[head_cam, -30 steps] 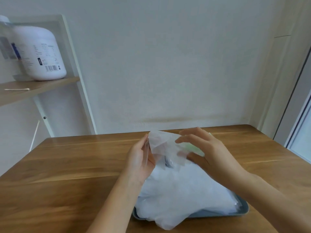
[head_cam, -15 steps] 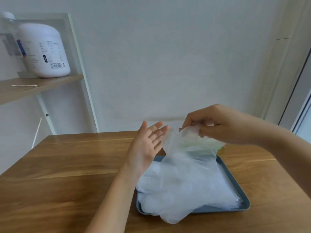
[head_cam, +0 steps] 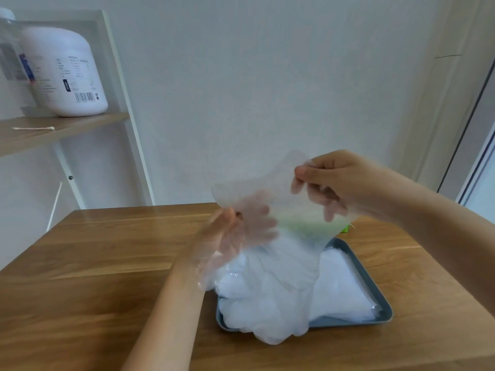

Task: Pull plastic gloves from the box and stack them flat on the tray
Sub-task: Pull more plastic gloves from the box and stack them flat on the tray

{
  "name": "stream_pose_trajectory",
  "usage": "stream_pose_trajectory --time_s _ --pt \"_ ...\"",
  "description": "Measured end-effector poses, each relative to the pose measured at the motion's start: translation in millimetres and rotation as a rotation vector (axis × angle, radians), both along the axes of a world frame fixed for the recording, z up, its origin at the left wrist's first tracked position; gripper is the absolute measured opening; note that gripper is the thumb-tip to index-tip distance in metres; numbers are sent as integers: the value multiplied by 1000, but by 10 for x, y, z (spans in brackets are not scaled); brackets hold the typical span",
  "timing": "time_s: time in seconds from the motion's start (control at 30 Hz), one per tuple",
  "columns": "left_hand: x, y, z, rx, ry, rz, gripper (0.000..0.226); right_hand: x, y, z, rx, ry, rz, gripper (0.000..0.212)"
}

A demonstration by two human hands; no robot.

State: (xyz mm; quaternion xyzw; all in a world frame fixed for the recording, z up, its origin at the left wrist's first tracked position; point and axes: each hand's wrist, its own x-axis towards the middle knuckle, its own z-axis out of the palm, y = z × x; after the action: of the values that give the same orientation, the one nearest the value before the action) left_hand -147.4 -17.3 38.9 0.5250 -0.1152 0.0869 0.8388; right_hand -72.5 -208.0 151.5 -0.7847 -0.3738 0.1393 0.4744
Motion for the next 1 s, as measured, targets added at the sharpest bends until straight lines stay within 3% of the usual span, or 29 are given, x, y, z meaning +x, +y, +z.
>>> stream_pose_trajectory --time_s 0.13,0.23,0.33,0.4,0.47,0.63,0.73,0.8,0.9,1.0 --pt "46 124 -34 53 148 122 19 5 -78 -232 65 308 -95 32" --pt "62 171 0 178 258 159 17 18 -152 -422 62 479 -142 32" --pt "56 200 26 317 344 196 36 37 -182 -572 87 550 -177 33" --pt "88 188 -34 344 383 197 29 79 -209 -688 79 569 -217 33" --pt "114 159 -58 391 446 223 15 130 -241 -807 41 541 -241 33" --pt "236 139 -174 674 541 408 9 225 -376 -1113 -143 350 -340 30" --pt "317 158 -277 862 580 590 8 270 -426 -1286 -293 156 -371 30" --pt "340 161 -343 1030 566 819 17 288 -438 -1377 -371 39 -391 29" --pt "328 22 -324 1103 264 1066 24 278 -439 -1467 -336 -30 -428 30" --pt "317 -283 -273 1162 13 880 15 287 -423 -1563 -309 -71 -460 32"
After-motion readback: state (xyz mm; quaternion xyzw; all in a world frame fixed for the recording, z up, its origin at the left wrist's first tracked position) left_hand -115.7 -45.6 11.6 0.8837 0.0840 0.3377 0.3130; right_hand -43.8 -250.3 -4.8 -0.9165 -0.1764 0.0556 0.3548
